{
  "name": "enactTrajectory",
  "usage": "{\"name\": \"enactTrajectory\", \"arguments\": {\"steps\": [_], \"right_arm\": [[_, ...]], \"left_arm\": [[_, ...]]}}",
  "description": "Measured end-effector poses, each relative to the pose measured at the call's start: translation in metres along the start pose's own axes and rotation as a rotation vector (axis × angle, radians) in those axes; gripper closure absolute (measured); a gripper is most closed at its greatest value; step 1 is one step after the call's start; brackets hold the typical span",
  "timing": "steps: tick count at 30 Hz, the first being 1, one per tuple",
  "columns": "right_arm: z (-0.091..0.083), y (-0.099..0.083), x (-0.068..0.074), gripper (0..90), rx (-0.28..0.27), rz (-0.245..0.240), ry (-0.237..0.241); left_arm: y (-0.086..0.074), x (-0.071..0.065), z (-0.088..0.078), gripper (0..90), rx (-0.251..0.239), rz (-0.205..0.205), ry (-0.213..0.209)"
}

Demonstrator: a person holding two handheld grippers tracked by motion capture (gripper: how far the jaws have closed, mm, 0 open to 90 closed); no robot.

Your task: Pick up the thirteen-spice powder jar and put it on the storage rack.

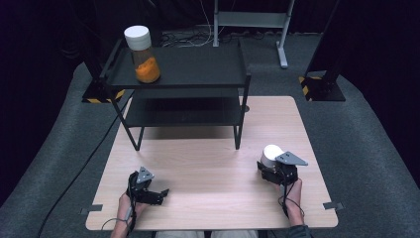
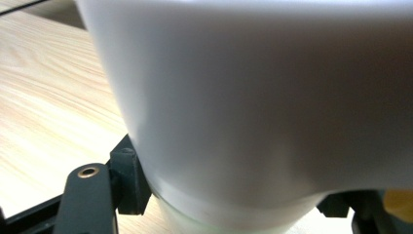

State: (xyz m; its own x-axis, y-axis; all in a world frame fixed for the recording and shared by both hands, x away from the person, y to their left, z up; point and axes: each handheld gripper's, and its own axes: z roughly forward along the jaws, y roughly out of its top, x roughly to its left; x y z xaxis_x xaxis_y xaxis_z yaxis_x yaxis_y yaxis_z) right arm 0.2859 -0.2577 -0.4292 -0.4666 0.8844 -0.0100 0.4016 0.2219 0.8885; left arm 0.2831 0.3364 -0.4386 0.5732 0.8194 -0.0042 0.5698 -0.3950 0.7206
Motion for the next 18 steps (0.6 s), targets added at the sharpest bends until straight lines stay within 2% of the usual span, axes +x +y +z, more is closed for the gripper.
{"name": "enactTrajectory", "arguments": {"steps": [4,18], "right_arm": [[-0.002,0.009,0.004,30.5,-0.011,-0.028,0.028],[0.001,0.027,0.012,30.5,-0.032,-0.061,0.098]], "left_arm": [[0.0,0.0,0.0,0.5,0.0,0.002,0.001],[0.0,-0.001,0.0,0.7,-0.002,0.004,0.002]]}}
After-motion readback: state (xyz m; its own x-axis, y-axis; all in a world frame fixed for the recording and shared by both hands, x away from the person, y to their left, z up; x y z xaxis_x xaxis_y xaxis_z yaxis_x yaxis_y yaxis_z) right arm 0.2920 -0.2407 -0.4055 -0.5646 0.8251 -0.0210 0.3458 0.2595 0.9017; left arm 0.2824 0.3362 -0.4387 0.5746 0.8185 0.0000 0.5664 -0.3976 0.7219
